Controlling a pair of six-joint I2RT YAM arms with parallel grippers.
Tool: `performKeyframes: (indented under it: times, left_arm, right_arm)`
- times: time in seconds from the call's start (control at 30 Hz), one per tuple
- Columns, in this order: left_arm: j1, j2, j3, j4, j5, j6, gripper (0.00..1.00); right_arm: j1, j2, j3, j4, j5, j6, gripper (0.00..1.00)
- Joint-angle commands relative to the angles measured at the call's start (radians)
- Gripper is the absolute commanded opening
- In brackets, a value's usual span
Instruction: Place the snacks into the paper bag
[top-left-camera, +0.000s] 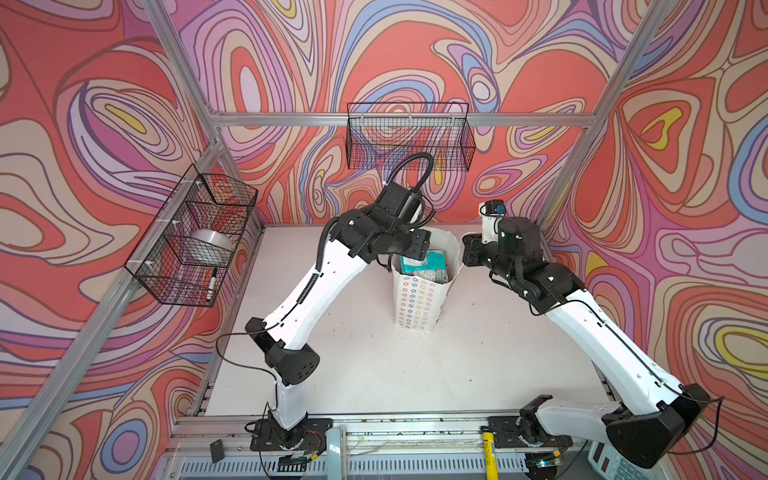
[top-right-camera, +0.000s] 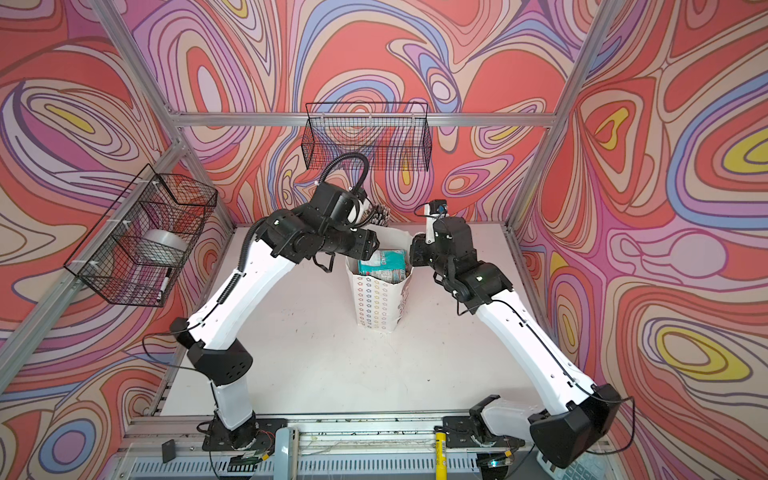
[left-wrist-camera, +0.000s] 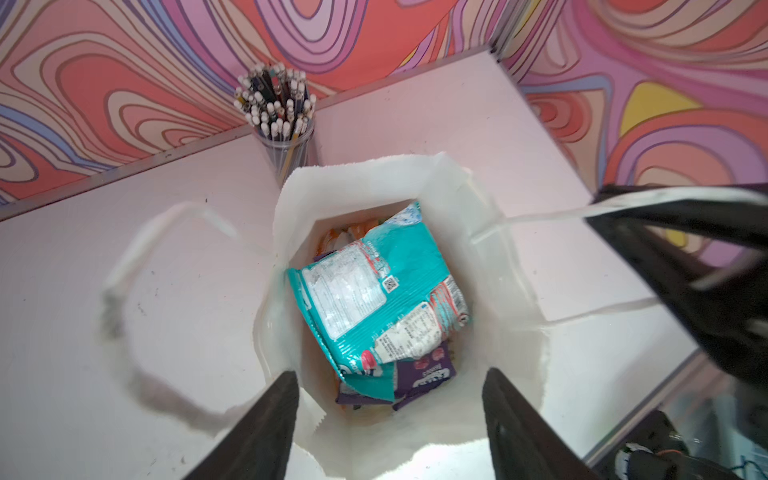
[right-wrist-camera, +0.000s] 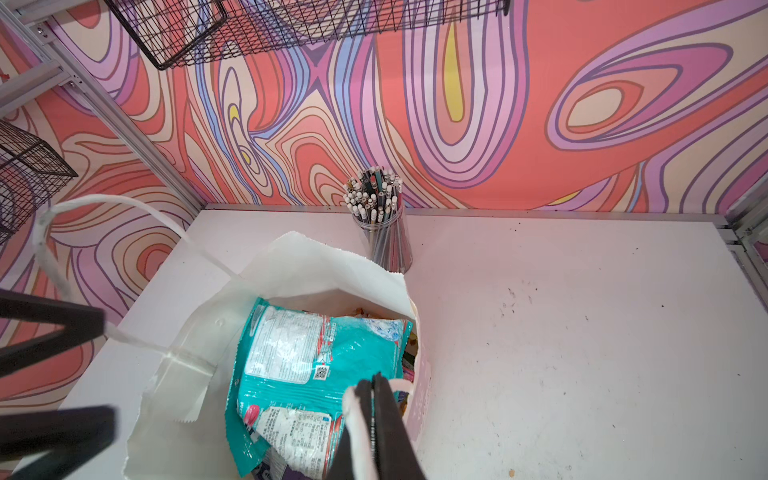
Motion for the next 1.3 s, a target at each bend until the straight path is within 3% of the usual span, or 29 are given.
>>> performKeyframes:
  times: [0.0, 0.1, 0.3, 0.4, 0.57, 0.83, 1.03, 1.17, 1.27]
  left_arm:
    - [-0.003, -0.064, -0.072, 0.104, 0.111, -0.029, 0.76]
    - [-0.003, -0.136, -0.117, 0.147, 0.088, -0.039, 0.79]
    - [0.008, -0.246, -0.253, 0.199, -0.122, -0.015, 0.95]
    - [0.028, -0.242, -0.274, 0.179, -0.165, -0.033, 0.94]
    - [0.079, -0.192, -0.271, 0.174, -0.111, -0.047, 0.90]
    - [0.174, -0.071, -0.195, 0.164, 0.042, -0.060, 0.59]
    - [0.230, -0.005, -0.124, 0.182, 0.287, -0.088, 0.16]
    - [0.247, 0.020, -0.071, 0.228, 0.549, -0.128, 0.02]
    - [0.253, 0.009, -0.050, 0.262, 0.660, -0.180, 0.00]
  right_arm:
    - [-0.006, -0.020, -0.004, 0.039, -0.001, -0.008, 0.00]
    - [-0.006, -0.018, -0.005, 0.039, -0.005, -0.006, 0.00]
    - [-0.006, -0.026, -0.005, 0.040, -0.006, -0.005, 0.00]
    - [-0.006, -0.025, -0.007, 0.039, -0.010, -0.004, 0.00]
    - [-0.006, -0.022, -0.007, 0.039, -0.014, -0.003, 0.00]
    - [-0.005, -0.027, -0.009, 0.036, -0.004, -0.006, 0.00]
    - [-0.005, -0.016, -0.009, 0.039, -0.006, -0.005, 0.00]
    - [-0.006, -0.007, -0.004, 0.040, -0.020, -0.002, 0.00]
    - [-0.006, -0.001, 0.010, 0.036, -0.048, 0.004, 0.00]
